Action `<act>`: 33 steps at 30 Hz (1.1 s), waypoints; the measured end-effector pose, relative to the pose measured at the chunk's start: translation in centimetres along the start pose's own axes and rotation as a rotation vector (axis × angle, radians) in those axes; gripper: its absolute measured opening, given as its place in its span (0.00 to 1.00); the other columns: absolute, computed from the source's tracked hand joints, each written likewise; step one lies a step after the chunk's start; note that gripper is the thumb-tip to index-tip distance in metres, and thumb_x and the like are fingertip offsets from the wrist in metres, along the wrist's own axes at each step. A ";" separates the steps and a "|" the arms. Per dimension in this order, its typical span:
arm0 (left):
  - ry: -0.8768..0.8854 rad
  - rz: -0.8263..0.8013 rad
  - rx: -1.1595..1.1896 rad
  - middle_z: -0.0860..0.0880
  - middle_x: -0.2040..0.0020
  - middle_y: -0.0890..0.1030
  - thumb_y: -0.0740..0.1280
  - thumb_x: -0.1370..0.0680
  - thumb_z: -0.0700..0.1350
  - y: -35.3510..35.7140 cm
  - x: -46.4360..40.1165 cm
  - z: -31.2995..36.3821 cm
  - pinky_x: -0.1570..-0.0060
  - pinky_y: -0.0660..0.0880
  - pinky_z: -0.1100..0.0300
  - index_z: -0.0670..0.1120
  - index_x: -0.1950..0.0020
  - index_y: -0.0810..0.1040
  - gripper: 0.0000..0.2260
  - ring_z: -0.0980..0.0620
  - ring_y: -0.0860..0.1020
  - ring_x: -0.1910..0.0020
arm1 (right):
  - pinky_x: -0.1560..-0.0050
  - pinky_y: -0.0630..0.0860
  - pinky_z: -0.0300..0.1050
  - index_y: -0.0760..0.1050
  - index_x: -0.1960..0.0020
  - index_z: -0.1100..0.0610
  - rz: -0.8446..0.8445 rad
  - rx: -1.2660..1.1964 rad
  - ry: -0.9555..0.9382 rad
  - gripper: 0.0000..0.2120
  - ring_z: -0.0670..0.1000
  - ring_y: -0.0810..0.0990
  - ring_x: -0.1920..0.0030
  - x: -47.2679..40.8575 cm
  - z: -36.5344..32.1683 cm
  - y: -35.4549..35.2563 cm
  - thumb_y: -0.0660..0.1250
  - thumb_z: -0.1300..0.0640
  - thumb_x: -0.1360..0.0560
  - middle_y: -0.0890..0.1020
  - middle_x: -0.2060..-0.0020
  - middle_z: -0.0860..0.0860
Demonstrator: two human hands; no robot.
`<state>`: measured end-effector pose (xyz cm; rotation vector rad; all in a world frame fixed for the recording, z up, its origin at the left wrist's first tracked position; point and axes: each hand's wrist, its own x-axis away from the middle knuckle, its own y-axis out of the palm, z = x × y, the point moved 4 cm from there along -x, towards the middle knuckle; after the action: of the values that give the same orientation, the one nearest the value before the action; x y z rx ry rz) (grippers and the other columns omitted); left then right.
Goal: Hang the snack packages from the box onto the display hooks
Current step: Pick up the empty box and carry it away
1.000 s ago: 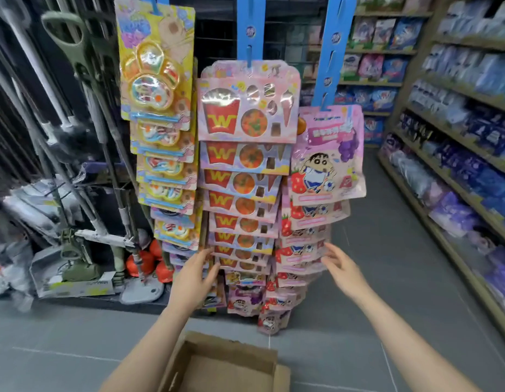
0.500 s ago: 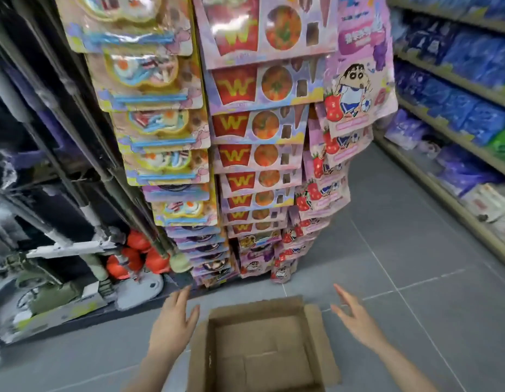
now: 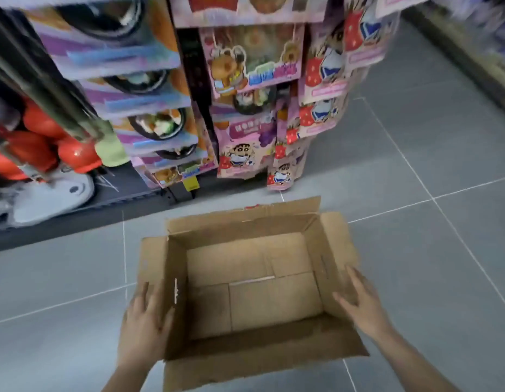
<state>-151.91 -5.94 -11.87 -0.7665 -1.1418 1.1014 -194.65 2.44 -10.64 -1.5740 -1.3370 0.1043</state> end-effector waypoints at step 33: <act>-0.214 0.146 0.436 0.47 0.29 0.69 0.56 0.22 0.34 -30.3 17.9 -1.6 0.38 0.70 0.49 0.53 0.25 0.58 0.28 0.41 0.71 0.33 | 0.37 0.60 0.37 0.51 0.25 0.49 -0.137 -0.072 -0.307 0.30 0.47 0.65 0.31 18.8 -20.8 -17.5 0.61 0.59 0.22 0.67 0.32 0.47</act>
<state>-141.34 1.79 20.85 -0.4005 -0.9809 1.5208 -186.42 1.62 21.36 -1.5654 -1.7006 0.2220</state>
